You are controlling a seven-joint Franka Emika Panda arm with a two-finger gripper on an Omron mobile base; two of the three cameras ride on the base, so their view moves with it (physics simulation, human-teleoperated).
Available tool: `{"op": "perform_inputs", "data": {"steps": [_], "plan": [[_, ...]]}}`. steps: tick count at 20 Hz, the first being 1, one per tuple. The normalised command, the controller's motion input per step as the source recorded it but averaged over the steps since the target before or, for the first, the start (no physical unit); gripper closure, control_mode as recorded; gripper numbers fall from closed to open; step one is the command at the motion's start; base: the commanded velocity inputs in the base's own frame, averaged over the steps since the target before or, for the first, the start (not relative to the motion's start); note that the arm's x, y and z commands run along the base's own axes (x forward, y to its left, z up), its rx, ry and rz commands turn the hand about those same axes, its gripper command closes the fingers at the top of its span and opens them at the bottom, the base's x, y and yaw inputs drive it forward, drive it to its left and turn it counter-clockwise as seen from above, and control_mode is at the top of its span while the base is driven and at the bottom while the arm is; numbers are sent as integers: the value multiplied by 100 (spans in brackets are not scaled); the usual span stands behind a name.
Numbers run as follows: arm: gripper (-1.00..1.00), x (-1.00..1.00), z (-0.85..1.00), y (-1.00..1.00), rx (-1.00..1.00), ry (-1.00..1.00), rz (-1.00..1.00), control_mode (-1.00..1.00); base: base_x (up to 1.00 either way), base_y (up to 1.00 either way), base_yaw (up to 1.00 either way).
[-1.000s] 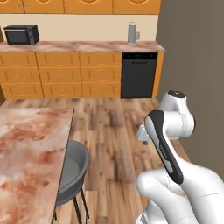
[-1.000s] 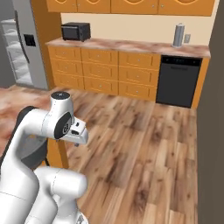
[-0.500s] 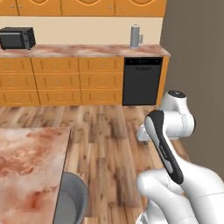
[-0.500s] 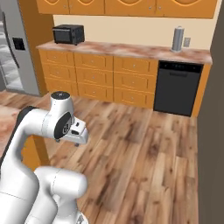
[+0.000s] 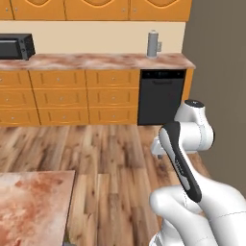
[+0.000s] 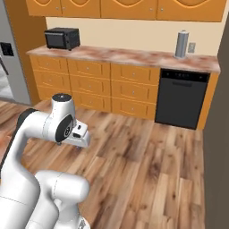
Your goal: Pick up the tangerine and peach from the fridge and place one fruit on each plate on the dining counter.
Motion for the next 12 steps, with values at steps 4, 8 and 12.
{"op": "perform_inputs", "data": {"steps": [4,8,12], "plan": [[-100,0,0,0,0,0,0,100,83,19,0],[-100,0,0,0,0,0,0,100,83,20,0],[-100,0,0,0,0,0,0,100,81,29,2]]}}
